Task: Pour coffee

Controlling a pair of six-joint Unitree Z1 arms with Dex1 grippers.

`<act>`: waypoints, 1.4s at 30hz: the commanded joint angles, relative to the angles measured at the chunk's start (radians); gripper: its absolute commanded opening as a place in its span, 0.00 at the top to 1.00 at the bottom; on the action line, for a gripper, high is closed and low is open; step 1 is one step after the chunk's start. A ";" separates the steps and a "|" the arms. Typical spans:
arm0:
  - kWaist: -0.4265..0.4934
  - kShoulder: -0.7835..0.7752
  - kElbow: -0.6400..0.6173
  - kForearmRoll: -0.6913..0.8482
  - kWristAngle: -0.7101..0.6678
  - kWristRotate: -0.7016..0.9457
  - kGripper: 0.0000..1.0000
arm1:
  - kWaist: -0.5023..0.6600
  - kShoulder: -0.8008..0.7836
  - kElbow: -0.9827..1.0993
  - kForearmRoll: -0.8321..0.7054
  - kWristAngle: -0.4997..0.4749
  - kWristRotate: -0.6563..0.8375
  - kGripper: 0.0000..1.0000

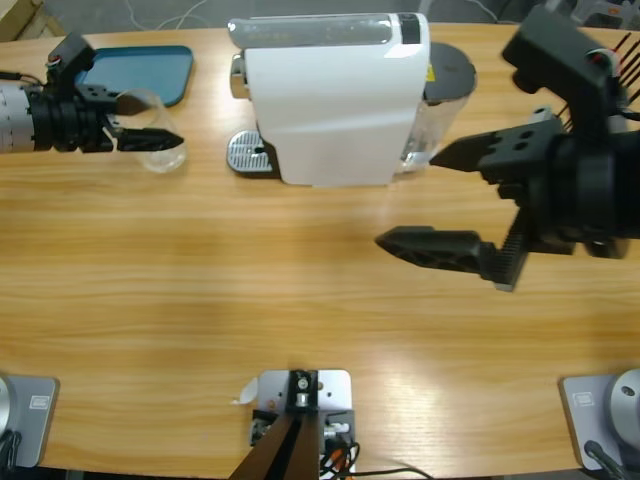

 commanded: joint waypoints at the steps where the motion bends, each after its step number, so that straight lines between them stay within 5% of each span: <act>1: -0.038 0.145 -0.135 0.089 -0.100 0.153 0.57 | 0.009 -0.066 0.058 0.028 -0.016 -0.007 0.00; 10: -0.047 0.283 -0.212 0.073 -0.134 0.224 0.57 | 0.009 -0.096 0.064 0.066 -0.019 0.008 0.00; 42: -0.138 0.391 -0.309 0.016 -0.119 0.162 0.54 | 0.009 -0.092 0.083 0.054 -0.054 0.047 0.00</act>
